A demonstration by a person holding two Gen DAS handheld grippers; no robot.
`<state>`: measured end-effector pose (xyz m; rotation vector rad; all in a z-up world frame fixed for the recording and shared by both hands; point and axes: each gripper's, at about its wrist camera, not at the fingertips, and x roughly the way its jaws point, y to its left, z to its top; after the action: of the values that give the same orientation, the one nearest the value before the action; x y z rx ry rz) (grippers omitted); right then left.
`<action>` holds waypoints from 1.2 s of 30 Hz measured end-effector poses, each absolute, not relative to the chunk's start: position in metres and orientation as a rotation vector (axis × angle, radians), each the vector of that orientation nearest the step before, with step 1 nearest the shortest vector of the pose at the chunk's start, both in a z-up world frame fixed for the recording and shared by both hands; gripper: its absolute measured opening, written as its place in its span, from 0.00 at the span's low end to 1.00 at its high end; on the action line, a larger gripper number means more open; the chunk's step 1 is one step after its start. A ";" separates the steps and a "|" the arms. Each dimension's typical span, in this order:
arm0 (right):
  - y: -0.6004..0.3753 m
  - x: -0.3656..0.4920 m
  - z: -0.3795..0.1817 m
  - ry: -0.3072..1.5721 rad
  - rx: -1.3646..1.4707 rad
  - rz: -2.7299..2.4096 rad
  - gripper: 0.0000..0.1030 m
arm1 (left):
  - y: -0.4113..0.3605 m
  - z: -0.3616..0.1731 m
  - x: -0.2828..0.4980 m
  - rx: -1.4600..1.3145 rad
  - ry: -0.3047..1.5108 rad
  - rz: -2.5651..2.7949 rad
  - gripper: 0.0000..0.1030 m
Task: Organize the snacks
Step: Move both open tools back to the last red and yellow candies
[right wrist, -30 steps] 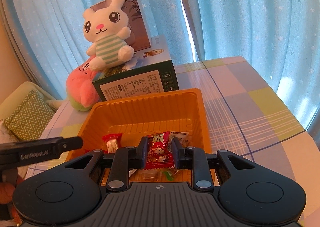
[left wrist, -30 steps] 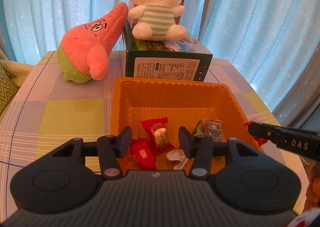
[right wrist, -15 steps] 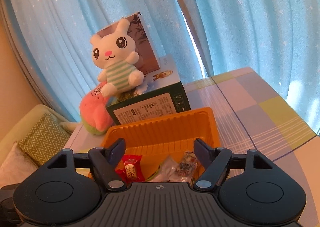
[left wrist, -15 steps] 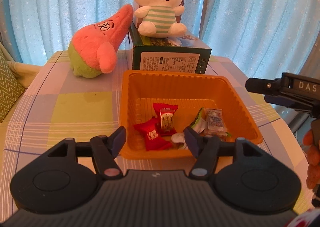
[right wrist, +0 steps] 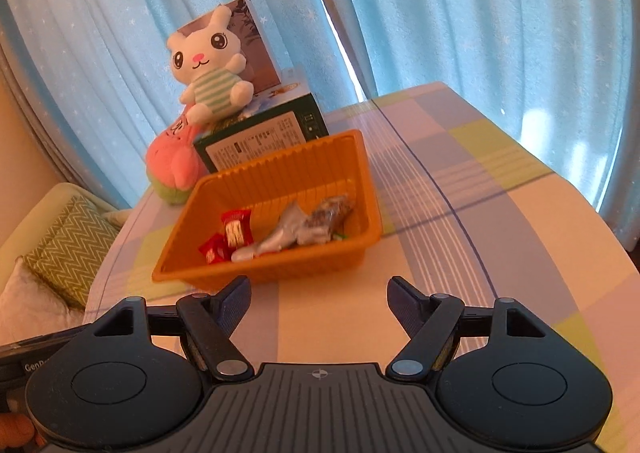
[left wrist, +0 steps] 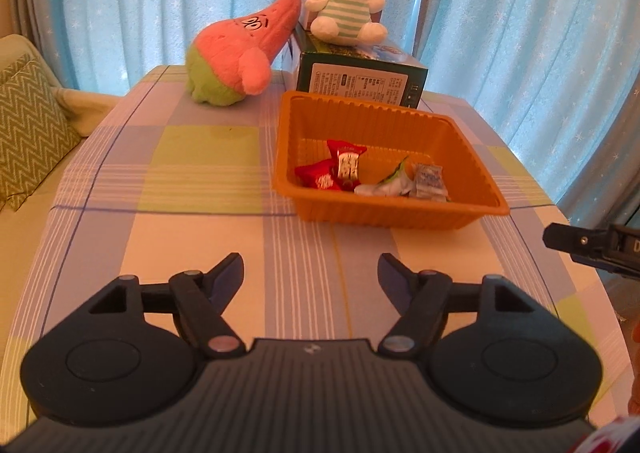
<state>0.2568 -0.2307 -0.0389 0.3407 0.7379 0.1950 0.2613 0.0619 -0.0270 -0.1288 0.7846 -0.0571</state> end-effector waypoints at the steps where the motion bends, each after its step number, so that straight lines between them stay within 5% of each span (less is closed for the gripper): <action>1: -0.232 0.247 -0.038 0.735 0.349 0.191 0.73 | 0.062 -0.026 0.254 -0.127 0.784 -0.052 0.70; 18: -0.221 0.136 -0.021 0.719 0.265 0.182 0.73 | 0.066 -0.022 0.135 -0.094 0.826 -0.011 0.75; 36: -0.218 0.118 -0.025 0.736 0.235 0.192 0.73 | 0.062 -0.029 0.108 -0.065 0.850 -0.022 0.80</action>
<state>0.1184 -0.2183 -0.0248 0.2351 0.7359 0.1924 0.1085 0.0623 -0.0288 -0.0648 0.8501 -0.0225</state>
